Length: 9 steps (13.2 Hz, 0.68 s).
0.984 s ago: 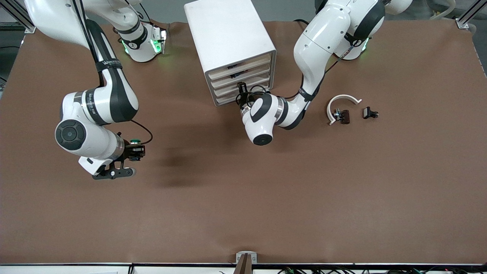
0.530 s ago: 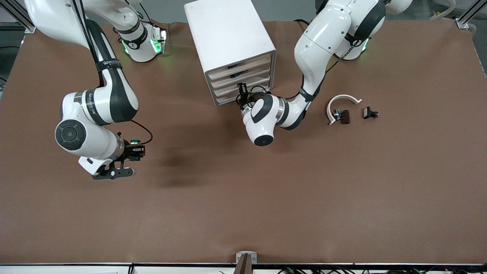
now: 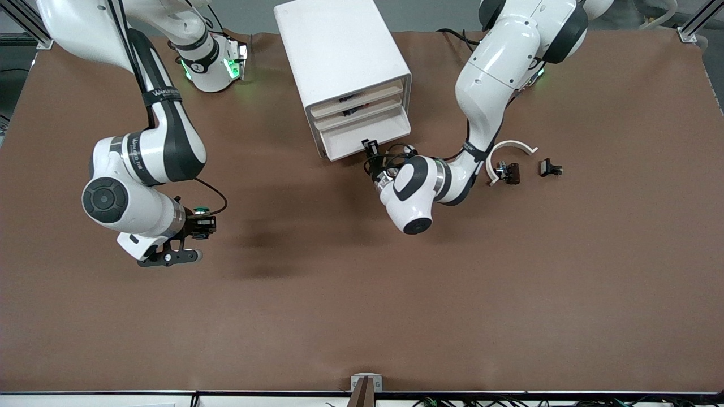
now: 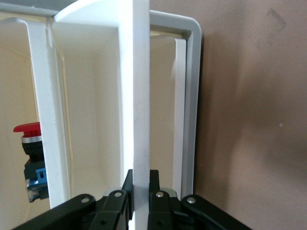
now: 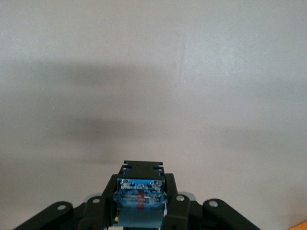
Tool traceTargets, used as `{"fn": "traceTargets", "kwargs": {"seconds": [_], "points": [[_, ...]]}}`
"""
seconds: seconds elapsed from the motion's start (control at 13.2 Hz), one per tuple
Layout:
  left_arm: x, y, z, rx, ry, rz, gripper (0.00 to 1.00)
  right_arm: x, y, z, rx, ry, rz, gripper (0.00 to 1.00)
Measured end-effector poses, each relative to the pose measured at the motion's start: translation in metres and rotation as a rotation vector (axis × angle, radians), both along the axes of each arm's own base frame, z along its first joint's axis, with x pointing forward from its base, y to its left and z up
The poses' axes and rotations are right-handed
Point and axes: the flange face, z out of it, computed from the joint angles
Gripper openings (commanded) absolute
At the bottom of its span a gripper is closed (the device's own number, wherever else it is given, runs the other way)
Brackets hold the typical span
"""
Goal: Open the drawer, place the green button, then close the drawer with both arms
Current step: 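Pull the lowest drawer open with the left gripper, then carry the green button over the open drawer with the right gripper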
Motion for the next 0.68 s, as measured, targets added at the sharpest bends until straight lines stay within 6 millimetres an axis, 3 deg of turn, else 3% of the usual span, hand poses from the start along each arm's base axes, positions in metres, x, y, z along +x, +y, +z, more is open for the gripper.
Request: {"fn": "traceTargets", "kwargs": {"seconds": [0.3,0.68], "points": [[0.014,0.011,0.001,-0.022,-0.025,0.023,0.0,-0.006,0.024,0.017,-0.004,0.001,-0.01,0.22],[0.032,0.025,0.003,-0.055,-0.058,0.048,0.0,-0.038,0.086,0.053,-0.037,0.02,-0.095,0.22]]}}
